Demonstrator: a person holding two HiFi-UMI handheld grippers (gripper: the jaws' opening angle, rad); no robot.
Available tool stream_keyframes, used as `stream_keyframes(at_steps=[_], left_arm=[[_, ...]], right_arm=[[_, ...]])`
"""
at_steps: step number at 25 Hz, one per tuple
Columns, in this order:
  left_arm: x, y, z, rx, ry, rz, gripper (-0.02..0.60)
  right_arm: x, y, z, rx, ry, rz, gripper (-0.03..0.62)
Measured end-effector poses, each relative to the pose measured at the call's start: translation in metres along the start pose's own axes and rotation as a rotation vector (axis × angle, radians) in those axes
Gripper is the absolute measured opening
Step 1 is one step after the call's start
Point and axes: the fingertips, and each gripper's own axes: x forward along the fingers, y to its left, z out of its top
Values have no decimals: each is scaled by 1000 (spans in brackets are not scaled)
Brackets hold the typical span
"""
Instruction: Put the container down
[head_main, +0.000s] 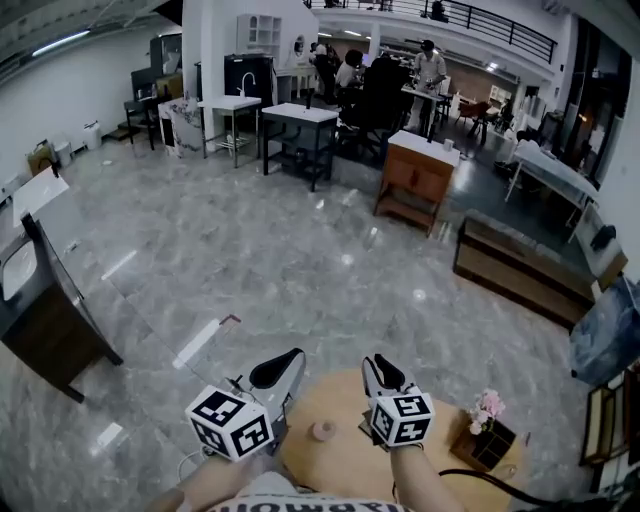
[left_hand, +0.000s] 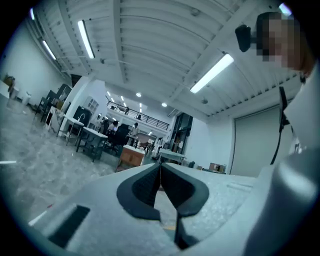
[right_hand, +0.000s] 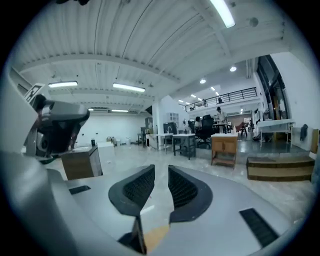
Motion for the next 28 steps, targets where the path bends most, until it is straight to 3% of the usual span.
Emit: stream_keyframes(at_steps=[4, 11, 17, 28], left_arm=[[1, -20, 43, 83, -73, -38, 15], [-2, -40, 71, 110, -111, -84, 15], [-8, -38, 84, 117, -130, -79, 15], [-6, -34, 88, 123, -131, -103, 15]], right_arm=[[-22, -2, 63, 1, -65, 5, 74], [-60, 6, 128, -106, -141, 15, 71], [-72, 6, 149, -133, -181, -12, 71], [-68, 1, 142, -107, -150, -43, 67]])
